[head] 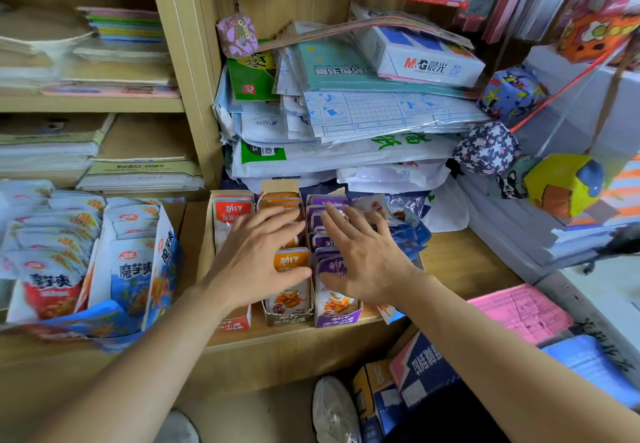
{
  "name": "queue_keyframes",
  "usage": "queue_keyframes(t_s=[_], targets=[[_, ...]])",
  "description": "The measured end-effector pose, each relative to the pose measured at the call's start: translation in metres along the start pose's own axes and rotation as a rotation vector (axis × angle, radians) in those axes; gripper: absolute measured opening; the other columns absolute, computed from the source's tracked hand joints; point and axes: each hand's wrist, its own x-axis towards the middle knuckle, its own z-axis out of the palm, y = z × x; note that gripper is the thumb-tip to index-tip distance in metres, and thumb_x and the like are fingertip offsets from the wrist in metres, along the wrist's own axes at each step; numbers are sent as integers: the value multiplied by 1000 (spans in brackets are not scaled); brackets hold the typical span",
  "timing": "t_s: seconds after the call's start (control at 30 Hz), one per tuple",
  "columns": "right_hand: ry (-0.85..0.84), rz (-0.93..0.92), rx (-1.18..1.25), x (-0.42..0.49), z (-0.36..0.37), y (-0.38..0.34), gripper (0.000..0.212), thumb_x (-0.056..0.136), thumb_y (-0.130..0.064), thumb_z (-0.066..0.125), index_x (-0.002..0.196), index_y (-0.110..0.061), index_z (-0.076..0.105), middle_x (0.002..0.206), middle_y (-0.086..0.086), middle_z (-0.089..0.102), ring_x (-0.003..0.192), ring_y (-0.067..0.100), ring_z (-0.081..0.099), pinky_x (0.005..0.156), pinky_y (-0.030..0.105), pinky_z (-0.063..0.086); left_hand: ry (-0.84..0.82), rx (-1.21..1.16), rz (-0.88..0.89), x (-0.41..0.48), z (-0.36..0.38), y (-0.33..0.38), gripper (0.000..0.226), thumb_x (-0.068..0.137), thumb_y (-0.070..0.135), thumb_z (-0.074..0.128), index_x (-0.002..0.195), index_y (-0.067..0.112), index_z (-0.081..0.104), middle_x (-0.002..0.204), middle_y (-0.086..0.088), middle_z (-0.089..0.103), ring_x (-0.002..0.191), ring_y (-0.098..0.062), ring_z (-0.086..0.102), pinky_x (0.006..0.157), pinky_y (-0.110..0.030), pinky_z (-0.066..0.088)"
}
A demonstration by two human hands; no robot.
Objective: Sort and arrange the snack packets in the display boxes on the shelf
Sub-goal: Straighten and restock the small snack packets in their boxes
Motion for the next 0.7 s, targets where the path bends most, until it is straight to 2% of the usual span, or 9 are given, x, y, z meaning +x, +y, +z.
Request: queue_keyframes(t_s=[0.1, 0.2, 0.3, 0.37, 0.47, 0.57, 0.63, 0.7], targets=[[-102, -19, -8, 6, 6, -5, 102, 87, -76, 41, 159, -12, 7, 167, 5, 9, 154, 22, 7, 123, 49, 2, 39, -43, -23, -13, -1, -2, 80, 79, 72, 50, 146, 29, 51, 155, 13, 41, 144, -9, 31, 120, -44, 26], [-95, -25, -47, 14, -2, -2, 108, 85, -81, 38, 159, -12, 0, 167, 7, -6, 154, 23, -6, 122, 46, -5, 156, -10, -5, -25, 0, 1, 60, 85, 51, 69, 138, 25, 60, 144, 9, 55, 135, -13, 44, 112, -41, 36], [-72, 7, -16, 24, -4, 1, 97, 93, -74, 30, 159, -11, -5, 166, 8, -12, 153, 21, -11, 121, 42, -9, 297, -34, 8, -40, 3, 17, 38, 84, 36, 76, 119, 22, 72, 118, 9, 68, 112, -11, 57, 97, -35, 49], [-139, 1, -35, 27, 1, -1, 89, 97, -70, 23, 159, -12, 0, 167, 7, -9, 154, 21, -8, 122, 45, -8, 258, -60, 74, -50, 12, 29, 32, 85, 38, 74, 114, 24, 73, 112, 12, 67, 107, -8, 57, 90, -32, 51], [-213, -17, -53, 30, 2, 0, 93, 92, -77, 21, 160, -15, 3, 167, 6, -8, 154, 20, -7, 124, 51, -3, 104, -44, 150, -66, 33, 35, 41, 87, 45, 71, 124, 27, 69, 125, 11, 64, 116, -9, 54, 95, -30, 49], [-222, -37, -28, 25, -9, 7, 102, 84, -83, 23, 160, -18, -1, 167, 3, -9, 154, 17, -8, 124, 50, -2, 31, -42, 152, -76, 51, 34, 40, 90, 46, 69, 126, 32, 66, 140, 9, 55, 130, -12, 49, 102, -34, 49], [-172, -60, -11, 13, -13, 9, 90, 94, -66, 39, 160, -19, 1, 167, 3, -5, 154, 18, -6, 124, 49, 3, 33, -62, 142, -79, 57, 34, 35, 91, 43, 69, 124, 32, 68, 144, 7, 51, 134, -14, 47, 101, -33, 51], [-130, -93, -30, -7, -8, 6, 80, 99, -47, 47, 160, -18, 5, 167, 4, 4, 154, 21, 1, 125, 47, 5, 60, -98, 137, -79, 61, 36, 33, 92, 39, 70, 123, 29, 70, 142, 4, 53, 131, -16, 50, 96, -31, 53]])
